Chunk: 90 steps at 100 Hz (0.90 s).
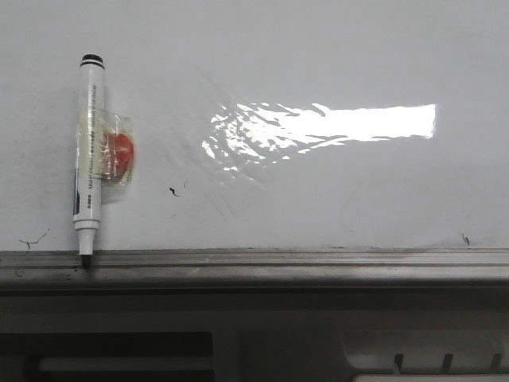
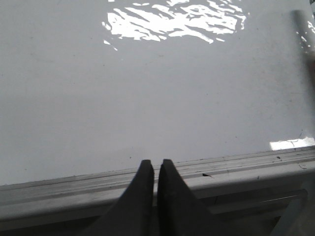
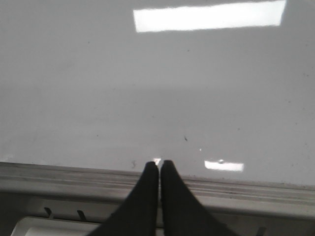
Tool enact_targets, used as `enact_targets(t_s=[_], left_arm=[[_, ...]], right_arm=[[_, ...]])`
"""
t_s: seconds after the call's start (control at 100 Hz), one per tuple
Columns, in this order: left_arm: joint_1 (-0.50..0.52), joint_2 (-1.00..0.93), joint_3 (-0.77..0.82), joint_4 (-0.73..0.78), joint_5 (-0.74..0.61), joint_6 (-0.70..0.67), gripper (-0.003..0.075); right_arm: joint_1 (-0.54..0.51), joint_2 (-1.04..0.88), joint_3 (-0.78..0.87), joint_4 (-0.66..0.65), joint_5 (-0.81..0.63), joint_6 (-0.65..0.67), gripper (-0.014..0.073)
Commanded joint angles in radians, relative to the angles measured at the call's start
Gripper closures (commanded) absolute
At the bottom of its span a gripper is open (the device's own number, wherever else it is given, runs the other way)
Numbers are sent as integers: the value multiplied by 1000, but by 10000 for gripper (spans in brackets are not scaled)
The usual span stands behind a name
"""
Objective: Write number 9 on whiteboard
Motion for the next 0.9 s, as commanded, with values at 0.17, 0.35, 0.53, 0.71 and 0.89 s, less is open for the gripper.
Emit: enact_targets(t_s=[0.17, 0.35, 0.53, 0.71, 0.89], left_arm=[[1, -28, 30, -12, -43, -10, 738], [1, -28, 30, 10, -50, -6, 738], [1, -28, 30, -105, -147, -9, 738], [1, -28, 30, -779, -256, -15, 738], [-2, -28, 14, -918, -280, -7, 739]], right_arm=[[-9, -21, 26, -198, -105, -8, 640], [-9, -21, 26, -241, -387, -8, 640], [-9, -21, 26, -160, -571, 73, 640], [-9, -21, 20, 64, -522, 160, 639], [-9, -21, -39, 335, -457, 160, 639]])
